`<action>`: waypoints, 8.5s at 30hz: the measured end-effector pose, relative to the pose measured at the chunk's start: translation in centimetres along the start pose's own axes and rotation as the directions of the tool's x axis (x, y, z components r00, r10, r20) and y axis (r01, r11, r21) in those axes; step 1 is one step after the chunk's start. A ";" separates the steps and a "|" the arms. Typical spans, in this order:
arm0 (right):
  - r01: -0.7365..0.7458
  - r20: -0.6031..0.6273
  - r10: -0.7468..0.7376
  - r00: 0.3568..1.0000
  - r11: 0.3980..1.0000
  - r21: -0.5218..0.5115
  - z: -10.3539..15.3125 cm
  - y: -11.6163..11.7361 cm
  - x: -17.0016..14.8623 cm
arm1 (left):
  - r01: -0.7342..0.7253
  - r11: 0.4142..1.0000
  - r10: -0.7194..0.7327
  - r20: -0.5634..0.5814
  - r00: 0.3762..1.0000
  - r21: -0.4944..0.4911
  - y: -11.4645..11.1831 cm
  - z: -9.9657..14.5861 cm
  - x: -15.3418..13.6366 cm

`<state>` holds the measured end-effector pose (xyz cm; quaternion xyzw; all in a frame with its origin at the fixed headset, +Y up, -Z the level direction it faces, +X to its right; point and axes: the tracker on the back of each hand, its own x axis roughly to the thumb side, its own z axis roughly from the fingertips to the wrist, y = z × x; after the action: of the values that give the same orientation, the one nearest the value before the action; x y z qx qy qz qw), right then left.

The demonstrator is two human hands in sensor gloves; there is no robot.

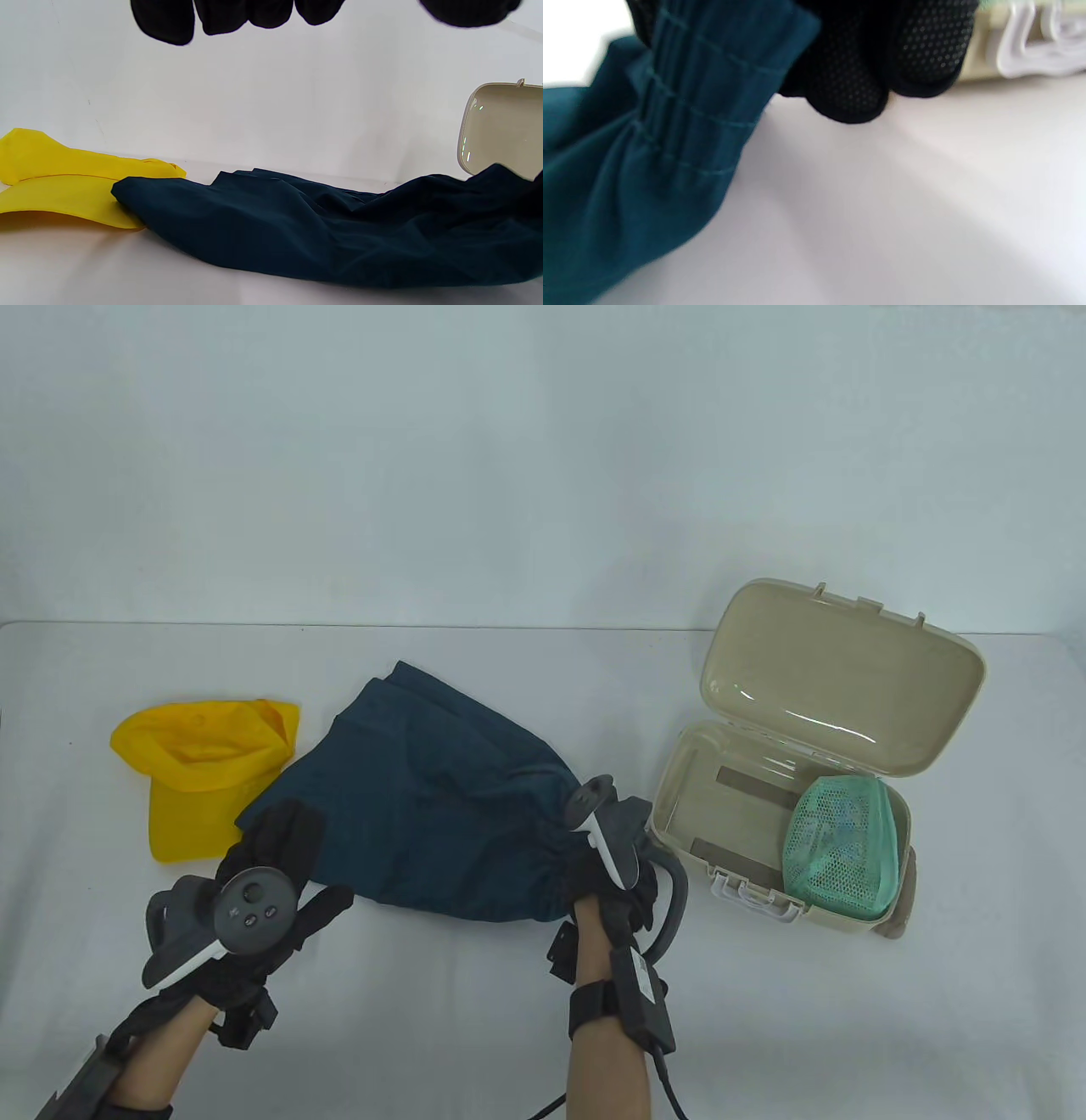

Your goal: Pack suitcase

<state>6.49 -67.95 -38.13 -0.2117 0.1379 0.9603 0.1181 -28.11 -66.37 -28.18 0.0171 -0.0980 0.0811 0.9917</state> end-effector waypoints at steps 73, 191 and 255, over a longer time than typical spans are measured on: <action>-0.103 0.176 0.066 0.982 0.972 0.213 -6.3 3.7 2.6 | -0.347 0.847 0.096 -0.526 0.845 -0.403 -10.3 -15.3 2.3; 0.032 0.701 0.256 0.666 0.929 -0.369 7.9 -1.9 -10.8 | 0.100 0.940 -0.217 -0.343 0.914 -0.326 -1.3 -4.9 -9.9; -0.038 0.727 0.261 0.635 0.950 -0.309 7.6 -0.8 -10.2 | 0.350 0.897 -0.378 0.056 0.924 0.272 0.1 -1.4 11.9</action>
<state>12.89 -66.51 -27.24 0.2085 -0.0366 0.9758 0.0549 -16.36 -64.28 -27.22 0.1676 -0.1350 -0.0949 0.9719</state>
